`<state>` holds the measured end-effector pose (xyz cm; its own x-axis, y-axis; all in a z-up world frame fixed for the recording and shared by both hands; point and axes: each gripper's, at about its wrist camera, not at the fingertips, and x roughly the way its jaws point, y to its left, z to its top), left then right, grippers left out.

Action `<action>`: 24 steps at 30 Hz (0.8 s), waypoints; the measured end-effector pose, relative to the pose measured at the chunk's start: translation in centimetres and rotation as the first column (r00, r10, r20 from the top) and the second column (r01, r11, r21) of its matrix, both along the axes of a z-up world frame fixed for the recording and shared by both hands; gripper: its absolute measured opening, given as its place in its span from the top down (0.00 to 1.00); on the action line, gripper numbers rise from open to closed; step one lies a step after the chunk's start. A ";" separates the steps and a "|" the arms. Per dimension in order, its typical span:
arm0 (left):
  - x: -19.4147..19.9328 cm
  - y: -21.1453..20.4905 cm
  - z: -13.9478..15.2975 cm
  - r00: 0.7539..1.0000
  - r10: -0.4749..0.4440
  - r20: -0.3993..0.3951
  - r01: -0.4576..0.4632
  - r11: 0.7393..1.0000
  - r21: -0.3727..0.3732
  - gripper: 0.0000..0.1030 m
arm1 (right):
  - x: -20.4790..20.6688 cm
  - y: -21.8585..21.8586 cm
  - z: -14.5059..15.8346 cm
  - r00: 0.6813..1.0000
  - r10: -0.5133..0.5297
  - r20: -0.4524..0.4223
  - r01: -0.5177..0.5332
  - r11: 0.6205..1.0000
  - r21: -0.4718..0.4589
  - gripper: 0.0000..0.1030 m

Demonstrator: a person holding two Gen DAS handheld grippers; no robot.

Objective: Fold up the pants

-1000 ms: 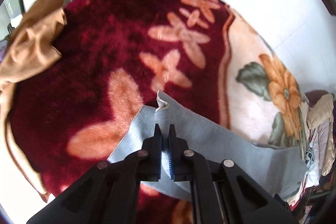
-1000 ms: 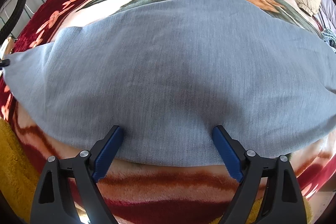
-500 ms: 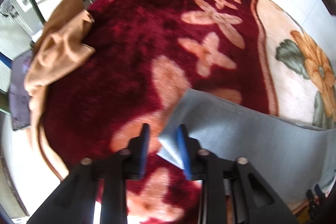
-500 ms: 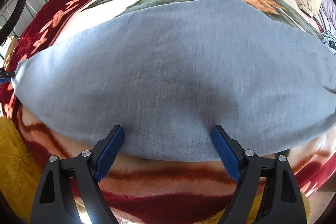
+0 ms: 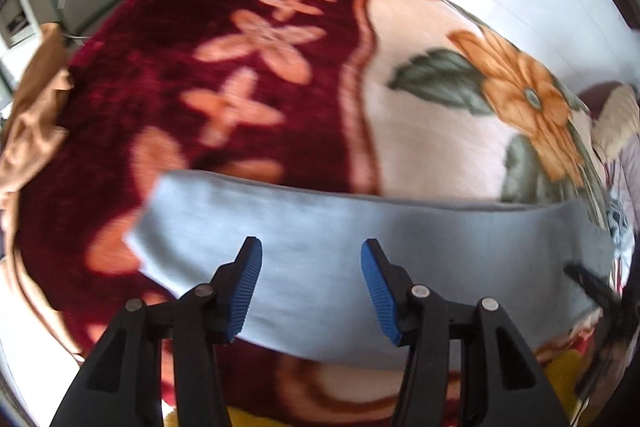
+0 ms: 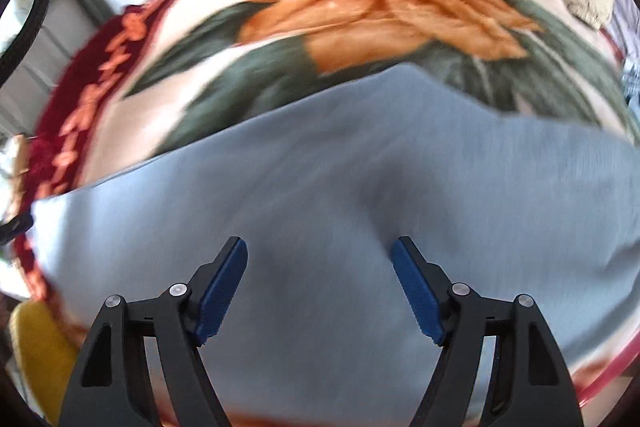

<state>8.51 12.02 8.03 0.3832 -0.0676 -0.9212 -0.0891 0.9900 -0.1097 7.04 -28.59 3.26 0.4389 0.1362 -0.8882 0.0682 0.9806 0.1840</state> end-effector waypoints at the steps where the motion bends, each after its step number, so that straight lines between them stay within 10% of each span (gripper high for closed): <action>1: 0.1 -0.8 -0.5 1.000 -0.011 -0.005 0.011 1.000 0.005 0.47 | 1.2 -0.2 -0.5 1.000 -0.010 -0.009 0.010 1.000 -0.018 0.25; 14: 4.5 -3.7 -5.5 0.997 -0.072 -0.031 0.075 0.988 0.135 0.34 | 7.6 -0.9 -1.7 0.998 -0.059 0.036 0.061 0.995 -0.085 0.11; 24: 2.3 -6.2 -1.5 0.993 -0.118 0.031 0.115 0.990 0.080 0.35 | 0.5 -6.5 4.0 0.988 -0.069 0.140 0.075 0.997 -0.037 0.30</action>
<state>10.83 5.84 6.56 0.4099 -0.0420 -0.9112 0.0298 0.9990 -0.0327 7.54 -35.07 7.26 0.5649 0.0640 -0.8226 0.1154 0.9811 0.1556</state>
